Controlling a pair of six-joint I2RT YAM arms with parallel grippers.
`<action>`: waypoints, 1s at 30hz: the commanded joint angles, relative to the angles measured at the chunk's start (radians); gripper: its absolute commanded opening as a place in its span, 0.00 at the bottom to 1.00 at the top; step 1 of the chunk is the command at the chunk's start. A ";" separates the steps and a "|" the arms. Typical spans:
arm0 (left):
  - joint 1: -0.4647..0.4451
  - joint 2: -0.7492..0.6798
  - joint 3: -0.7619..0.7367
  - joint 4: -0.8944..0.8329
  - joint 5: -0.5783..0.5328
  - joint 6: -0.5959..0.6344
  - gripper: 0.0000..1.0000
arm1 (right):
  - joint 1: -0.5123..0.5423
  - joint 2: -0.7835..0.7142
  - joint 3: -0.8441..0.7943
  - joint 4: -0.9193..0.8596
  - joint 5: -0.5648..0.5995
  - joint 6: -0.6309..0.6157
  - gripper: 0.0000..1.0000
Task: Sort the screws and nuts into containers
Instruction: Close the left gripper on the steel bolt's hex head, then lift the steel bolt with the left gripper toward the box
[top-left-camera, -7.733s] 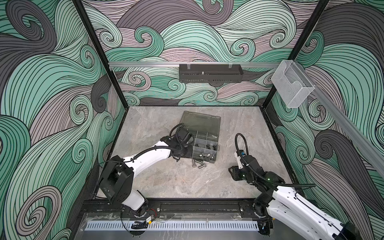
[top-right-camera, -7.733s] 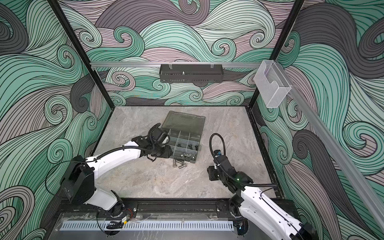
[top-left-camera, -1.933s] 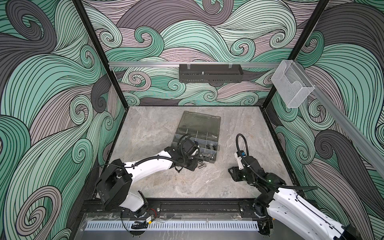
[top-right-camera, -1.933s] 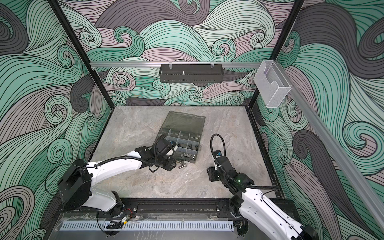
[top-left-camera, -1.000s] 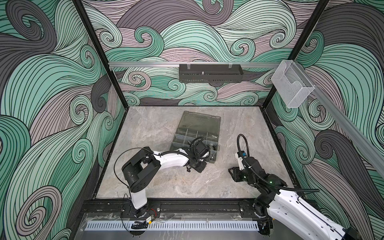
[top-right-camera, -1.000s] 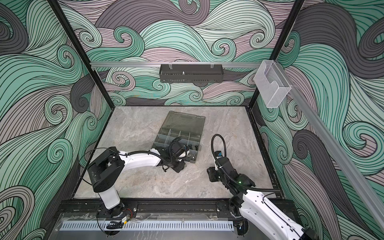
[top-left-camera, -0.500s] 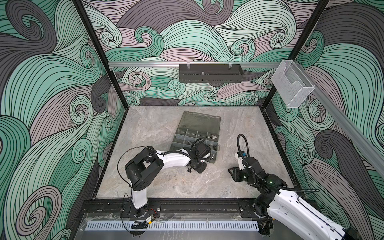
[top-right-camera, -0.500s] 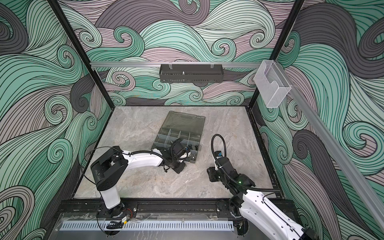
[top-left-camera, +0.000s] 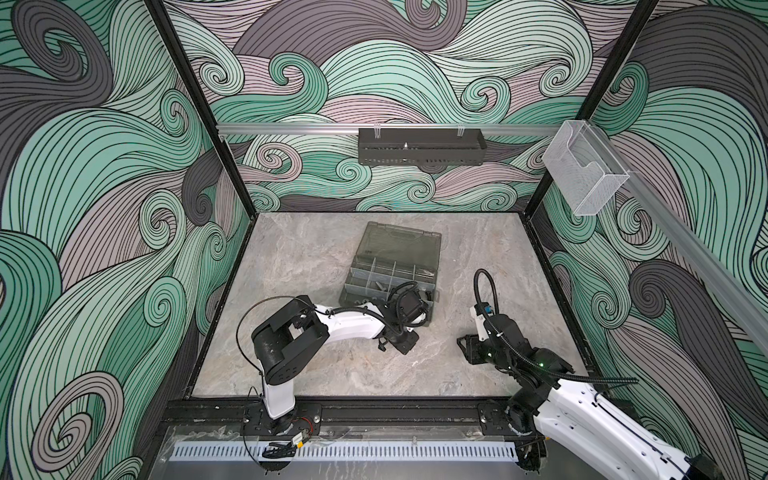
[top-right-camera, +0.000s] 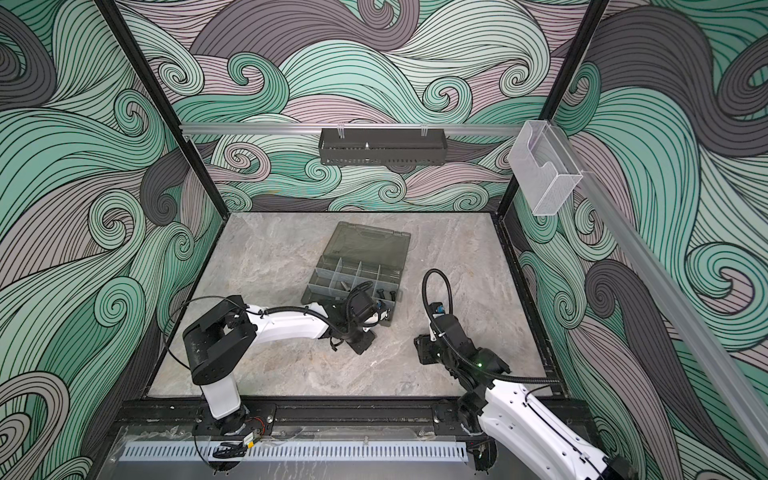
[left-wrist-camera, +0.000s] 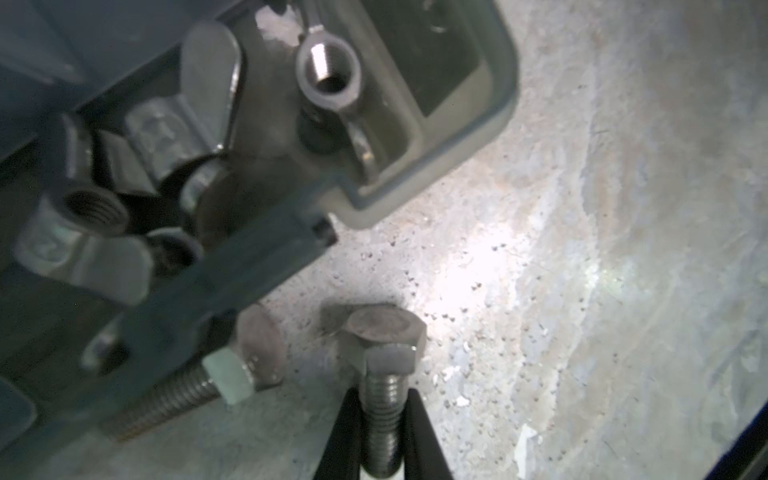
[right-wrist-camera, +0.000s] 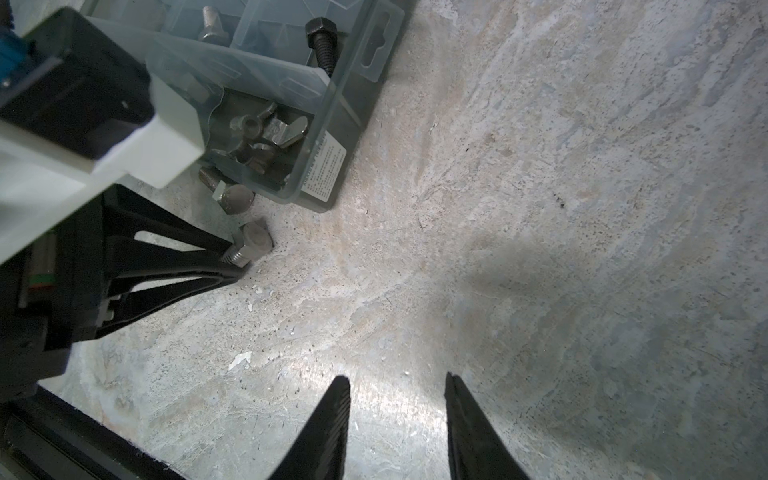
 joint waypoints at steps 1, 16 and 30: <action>-0.017 -0.070 0.000 -0.003 0.017 -0.047 0.05 | -0.002 -0.011 -0.009 0.005 0.014 0.012 0.40; -0.009 -0.354 -0.108 -0.010 -0.097 -0.197 0.05 | -0.003 -0.003 -0.012 0.008 0.013 0.011 0.40; 0.249 -0.423 -0.034 -0.052 -0.143 -0.111 0.05 | -0.003 -0.019 -0.019 0.009 0.017 0.013 0.40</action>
